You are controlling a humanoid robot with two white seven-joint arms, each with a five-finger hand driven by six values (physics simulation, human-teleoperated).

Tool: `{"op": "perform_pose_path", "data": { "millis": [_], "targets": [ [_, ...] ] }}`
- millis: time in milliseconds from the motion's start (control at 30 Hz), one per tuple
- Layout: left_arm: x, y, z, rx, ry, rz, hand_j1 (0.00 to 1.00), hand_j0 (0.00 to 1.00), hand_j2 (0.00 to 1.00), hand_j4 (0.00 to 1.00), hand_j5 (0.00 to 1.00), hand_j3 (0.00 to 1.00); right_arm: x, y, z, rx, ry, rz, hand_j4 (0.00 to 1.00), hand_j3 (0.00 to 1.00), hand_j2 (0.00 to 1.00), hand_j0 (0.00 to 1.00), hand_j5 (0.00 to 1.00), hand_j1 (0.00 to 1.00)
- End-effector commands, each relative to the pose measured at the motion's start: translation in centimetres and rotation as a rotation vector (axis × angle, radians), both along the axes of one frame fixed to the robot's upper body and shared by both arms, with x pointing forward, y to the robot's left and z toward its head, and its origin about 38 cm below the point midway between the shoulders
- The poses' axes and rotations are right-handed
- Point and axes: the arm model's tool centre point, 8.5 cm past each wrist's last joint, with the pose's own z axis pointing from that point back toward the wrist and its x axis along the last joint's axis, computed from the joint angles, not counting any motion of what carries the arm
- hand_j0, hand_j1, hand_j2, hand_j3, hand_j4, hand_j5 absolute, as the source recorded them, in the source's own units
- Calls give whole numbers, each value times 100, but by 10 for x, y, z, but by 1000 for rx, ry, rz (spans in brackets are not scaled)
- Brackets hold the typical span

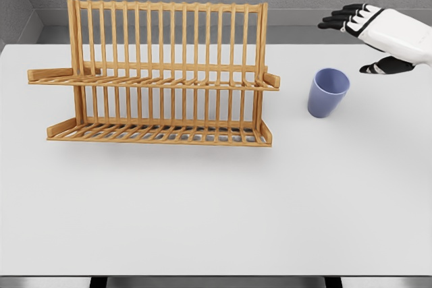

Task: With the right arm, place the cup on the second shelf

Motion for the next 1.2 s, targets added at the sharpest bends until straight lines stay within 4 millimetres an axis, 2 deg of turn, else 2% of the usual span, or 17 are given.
{"op": "perform_pose_path", "data": {
  "millis": [0, 33, 133, 200, 267, 333, 400, 467, 567, 600, 767, 967, 1167],
  "targets": [
    [0, 0, 0, 0, 0, 0, 100, 100, 100, 100, 100, 100, -2, 1, 3, -1, -3, 7, 100, 100, 100, 100, 100, 100],
    [0, 0, 0, 0, 0, 0, 100, 100, 100, 100, 100, 100, -3, -1, 4, 7, -6, 4, 100, 100, 100, 100, 100, 100],
    [0, 0, 0, 0, 0, 0, 100, 100, 100, 100, 100, 100, -6, -26, 13, -8, -11, -49, 100, 100, 100, 100, 100, 100],
    [0, 0, 0, 0, 0, 0, 100, 100, 100, 100, 100, 100, -7, -30, 10, -17, 15, -59, 100, 100, 100, 100, 100, 100],
    [0, 0, 0, 0, 0, 0, 100, 100, 100, 100, 100, 100, -8, -35, -16, -259, 252, -63, 100, 100, 100, 100, 100, 100],
    [1, 0, 0, 0, -2, 0, 100, 100, 100, 100, 100, 100, 1, -38, -24, -244, 295, -113, 100, 100, 100, 100, 100, 100],
    [0, 0, 0, 0, 0, 0, 100, 100, 100, 100, 100, 100, 8, -29, -33, -215, 306, -104, 100, 100, 100, 100, 100, 100],
    [0, 0, 0, 0, 0, 0, 100, 100, 100, 100, 100, 100, 17, -24, -30, -212, 300, -104, 100, 100, 100, 100, 100, 100],
    [0, 0, 0, 0, 0, 0, 100, 100, 100, 100, 100, 100, 52, 4, -39, -193, 337, -95, 100, 100, 100, 100, 100, 100],
    [0, 0, 0, 0, 0, 0, 100, 100, 100, 100, 100, 100, 55, 7, -45, -203, 355, -93, 100, 100, 100, 100, 100, 100],
    [0, 0, 0, 0, 0, 0, 100, 100, 100, 100, 100, 100, 60, 11, -55, -225, 386, -94, 100, 100, 100, 100, 100, 100],
    [0, 0, 0, 0, 0, 0, 100, 100, 100, 100, 100, 100, 62, 2, -60, -224, 405, -118, 100, 100, 100, 100, 100, 100],
    [0, 0, 0, 0, 0, 0, 100, 100, 100, 100, 100, 100, 67, 16, -69, -225, 423, -96, 100, 100, 100, 100, 100, 100]
  ]
}}
